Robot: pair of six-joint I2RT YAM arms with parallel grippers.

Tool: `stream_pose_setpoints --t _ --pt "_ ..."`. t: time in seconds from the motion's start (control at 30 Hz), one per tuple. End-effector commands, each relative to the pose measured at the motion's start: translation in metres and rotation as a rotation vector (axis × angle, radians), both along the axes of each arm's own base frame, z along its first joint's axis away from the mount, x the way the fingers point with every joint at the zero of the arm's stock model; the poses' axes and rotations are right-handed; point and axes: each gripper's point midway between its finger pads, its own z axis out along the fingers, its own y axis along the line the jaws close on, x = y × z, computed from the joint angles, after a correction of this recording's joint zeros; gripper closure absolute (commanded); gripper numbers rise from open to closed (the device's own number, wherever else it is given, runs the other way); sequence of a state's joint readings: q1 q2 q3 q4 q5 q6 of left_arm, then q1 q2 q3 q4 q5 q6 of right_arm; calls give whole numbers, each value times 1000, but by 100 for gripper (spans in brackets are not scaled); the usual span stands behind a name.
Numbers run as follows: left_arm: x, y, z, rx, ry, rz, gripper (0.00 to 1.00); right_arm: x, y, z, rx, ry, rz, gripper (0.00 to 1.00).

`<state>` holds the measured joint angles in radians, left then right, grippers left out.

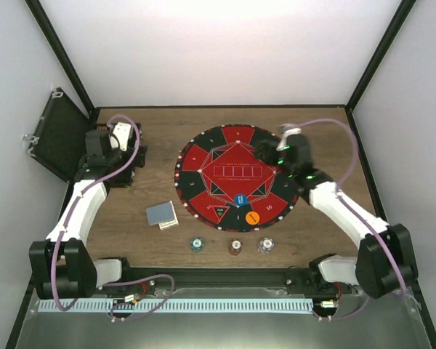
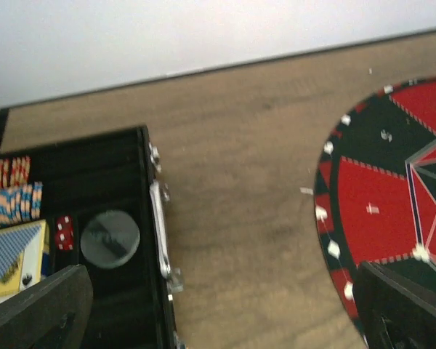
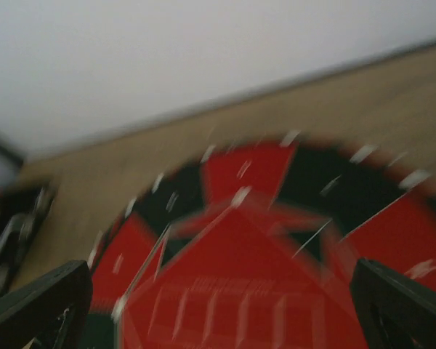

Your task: Distribute texas hold em gaming equipment

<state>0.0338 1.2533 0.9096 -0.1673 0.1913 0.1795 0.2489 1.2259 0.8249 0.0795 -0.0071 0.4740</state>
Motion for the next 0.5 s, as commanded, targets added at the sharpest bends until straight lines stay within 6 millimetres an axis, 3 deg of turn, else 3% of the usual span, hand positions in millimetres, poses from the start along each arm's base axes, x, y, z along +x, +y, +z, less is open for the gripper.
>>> stream_pose_setpoints --t 0.0,0.2,0.37,0.47 --pt "-34 -3 -25 32 150 -51 0 -60 94 -68 -172 281 248 0" --pt "-43 3 -29 66 183 -34 0 -138 166 -127 -294 451 418 2" --pt "-45 5 -32 62 210 -20 0 -178 189 -161 -330 561 483 7" --pt "-45 3 -31 50 218 -25 0 -189 191 -182 -346 627 492 12"
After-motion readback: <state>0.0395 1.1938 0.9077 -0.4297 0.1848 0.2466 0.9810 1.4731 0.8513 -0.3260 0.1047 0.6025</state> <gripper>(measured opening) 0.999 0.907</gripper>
